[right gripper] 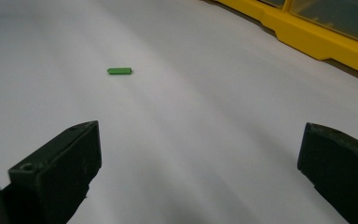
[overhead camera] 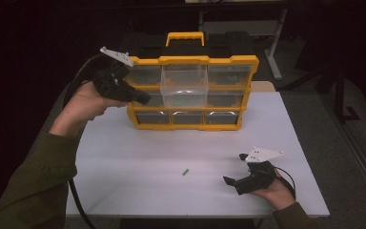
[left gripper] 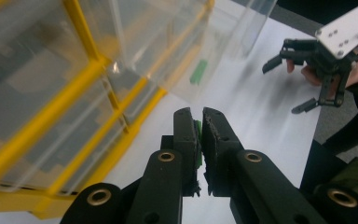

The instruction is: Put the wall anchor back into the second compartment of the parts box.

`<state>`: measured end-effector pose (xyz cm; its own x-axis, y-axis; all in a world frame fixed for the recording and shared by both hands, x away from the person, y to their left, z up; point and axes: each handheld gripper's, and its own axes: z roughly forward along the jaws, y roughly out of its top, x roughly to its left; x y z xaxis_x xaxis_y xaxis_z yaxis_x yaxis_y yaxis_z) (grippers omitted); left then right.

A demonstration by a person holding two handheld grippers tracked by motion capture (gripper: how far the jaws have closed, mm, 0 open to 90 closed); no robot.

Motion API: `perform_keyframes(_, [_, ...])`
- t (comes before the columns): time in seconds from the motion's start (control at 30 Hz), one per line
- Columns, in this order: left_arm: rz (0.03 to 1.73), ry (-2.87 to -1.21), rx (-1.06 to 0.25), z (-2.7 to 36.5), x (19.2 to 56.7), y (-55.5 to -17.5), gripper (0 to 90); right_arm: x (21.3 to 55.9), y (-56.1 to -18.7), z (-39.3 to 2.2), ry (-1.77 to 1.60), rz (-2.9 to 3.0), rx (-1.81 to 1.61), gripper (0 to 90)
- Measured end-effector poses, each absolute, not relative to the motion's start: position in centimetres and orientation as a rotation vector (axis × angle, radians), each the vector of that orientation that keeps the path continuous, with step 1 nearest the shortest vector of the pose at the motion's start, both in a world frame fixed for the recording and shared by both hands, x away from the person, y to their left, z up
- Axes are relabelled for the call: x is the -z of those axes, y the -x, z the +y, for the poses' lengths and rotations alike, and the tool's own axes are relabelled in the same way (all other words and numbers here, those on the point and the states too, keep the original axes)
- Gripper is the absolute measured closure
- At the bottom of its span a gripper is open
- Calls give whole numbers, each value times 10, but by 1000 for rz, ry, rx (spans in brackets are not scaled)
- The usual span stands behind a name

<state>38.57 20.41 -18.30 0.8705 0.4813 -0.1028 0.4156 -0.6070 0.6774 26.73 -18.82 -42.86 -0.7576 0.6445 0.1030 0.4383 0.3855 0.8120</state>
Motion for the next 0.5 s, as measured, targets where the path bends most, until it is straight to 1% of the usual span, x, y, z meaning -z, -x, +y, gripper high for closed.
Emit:
perform_keyframes(0.27, [631, -2284, -145, 198, 154, -389, 845, 429, -267, -188, -967, 2420, -1304, 0])
perform_keyframes(0.5, [616, -2279, -147, 185, 140, -396, 845, 430, -268, -187, -959, 2429, -1291, 0])
